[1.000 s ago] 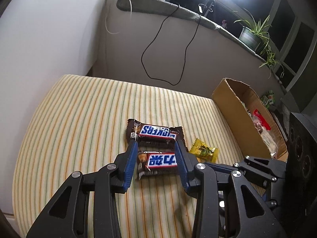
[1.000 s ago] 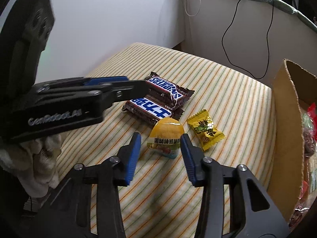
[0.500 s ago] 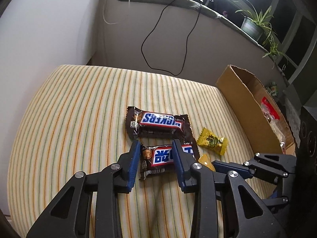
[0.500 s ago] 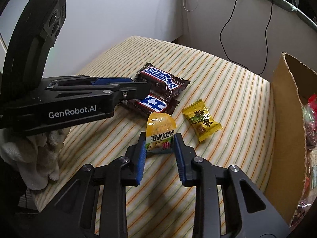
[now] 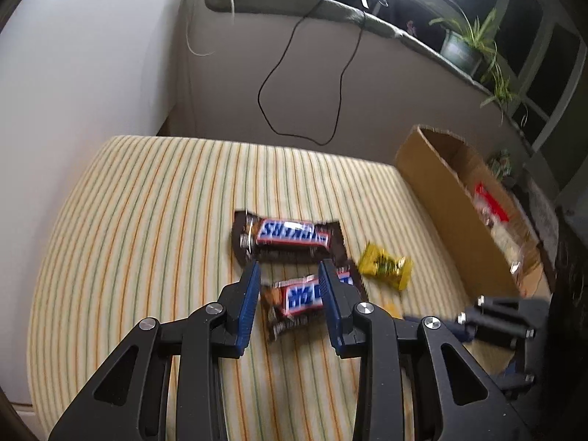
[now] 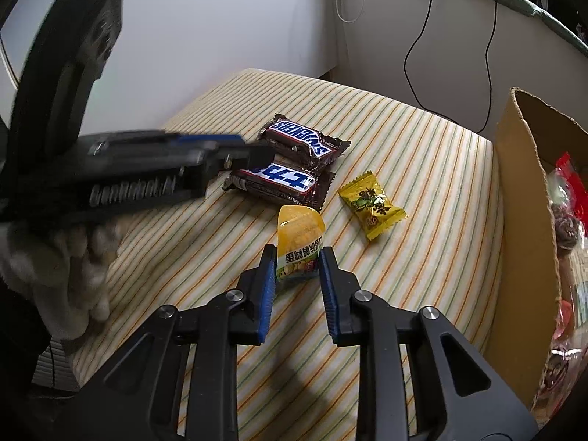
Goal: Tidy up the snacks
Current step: 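Grasp the Snickers bar with the left gripper while right gripper grasps yellow egg candy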
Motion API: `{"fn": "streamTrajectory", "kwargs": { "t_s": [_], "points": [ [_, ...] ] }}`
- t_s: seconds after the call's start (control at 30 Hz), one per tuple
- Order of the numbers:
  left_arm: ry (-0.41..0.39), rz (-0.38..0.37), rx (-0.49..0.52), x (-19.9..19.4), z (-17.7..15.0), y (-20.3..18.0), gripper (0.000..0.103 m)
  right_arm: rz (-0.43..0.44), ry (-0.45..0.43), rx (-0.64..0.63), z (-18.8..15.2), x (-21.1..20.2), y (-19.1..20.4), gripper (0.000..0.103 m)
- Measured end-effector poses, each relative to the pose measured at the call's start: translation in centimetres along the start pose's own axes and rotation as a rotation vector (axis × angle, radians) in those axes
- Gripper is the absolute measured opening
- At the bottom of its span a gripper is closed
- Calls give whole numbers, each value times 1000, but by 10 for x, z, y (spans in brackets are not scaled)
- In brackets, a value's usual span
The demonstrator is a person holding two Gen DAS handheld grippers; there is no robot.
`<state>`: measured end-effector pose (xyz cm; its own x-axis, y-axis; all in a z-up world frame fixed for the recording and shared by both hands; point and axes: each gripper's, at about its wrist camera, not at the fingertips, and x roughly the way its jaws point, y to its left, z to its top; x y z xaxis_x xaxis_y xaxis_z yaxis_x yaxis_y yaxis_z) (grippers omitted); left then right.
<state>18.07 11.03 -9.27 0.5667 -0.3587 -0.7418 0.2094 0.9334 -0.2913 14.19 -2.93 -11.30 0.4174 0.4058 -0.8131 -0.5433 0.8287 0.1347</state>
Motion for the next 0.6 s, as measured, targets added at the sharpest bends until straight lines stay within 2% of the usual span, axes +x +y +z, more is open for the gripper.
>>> {"fn": "streamTrajectory", "kwargs": {
  "t_s": [0.17,0.33,0.47,0.6],
  "points": [
    [51,-58,-43,18,5,9,31,9,-11,8,-2,-5,0,24],
    [75,-95,-40,17,-4,6,31,21,-24,23,-5,-12,-1,24],
    [87,-91,8,10,-15,-7,31,19,-28,32,-8,-13,-3,24],
    [70,-19,101,4,-22,-28,31,19,-21,42,-12,-11,-7,24]
  ]
}}
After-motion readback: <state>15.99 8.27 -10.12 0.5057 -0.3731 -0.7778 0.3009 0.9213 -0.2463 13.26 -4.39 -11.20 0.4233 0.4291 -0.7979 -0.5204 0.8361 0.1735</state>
